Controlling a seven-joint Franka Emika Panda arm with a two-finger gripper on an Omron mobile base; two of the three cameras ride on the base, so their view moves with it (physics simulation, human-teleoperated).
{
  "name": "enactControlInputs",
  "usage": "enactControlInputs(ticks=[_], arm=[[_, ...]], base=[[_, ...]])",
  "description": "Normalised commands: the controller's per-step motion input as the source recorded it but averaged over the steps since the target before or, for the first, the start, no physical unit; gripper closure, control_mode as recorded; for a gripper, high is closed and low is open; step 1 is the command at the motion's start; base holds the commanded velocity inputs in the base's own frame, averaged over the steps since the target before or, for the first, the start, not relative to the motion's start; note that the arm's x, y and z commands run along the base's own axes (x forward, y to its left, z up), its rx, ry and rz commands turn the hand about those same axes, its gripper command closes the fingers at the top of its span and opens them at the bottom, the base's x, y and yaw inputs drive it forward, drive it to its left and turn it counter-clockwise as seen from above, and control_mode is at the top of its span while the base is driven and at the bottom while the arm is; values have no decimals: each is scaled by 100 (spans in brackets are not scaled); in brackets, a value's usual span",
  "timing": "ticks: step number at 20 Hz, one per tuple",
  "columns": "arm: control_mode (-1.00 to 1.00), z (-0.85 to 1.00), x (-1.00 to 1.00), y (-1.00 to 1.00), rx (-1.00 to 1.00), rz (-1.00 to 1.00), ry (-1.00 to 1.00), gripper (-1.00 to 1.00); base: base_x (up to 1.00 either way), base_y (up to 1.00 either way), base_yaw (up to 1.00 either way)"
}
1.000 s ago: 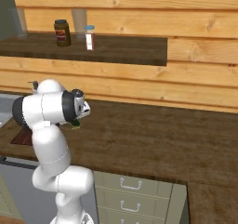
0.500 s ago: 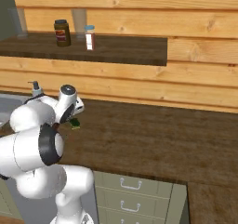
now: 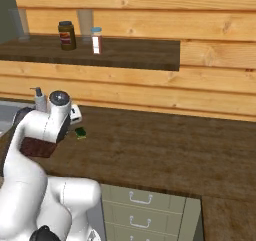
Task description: Pick up the sponge from the counter and clean the cutting board by briefly scrubbing or pressing down on the cutting board. Once finished, release the sponge.
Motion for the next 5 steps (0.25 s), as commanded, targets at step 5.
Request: enactControlInputs(ticks=[5], arm=[[-100, 87, -100, -30, 0, -22, 17, -100]], base=[[0, 0, 0]])
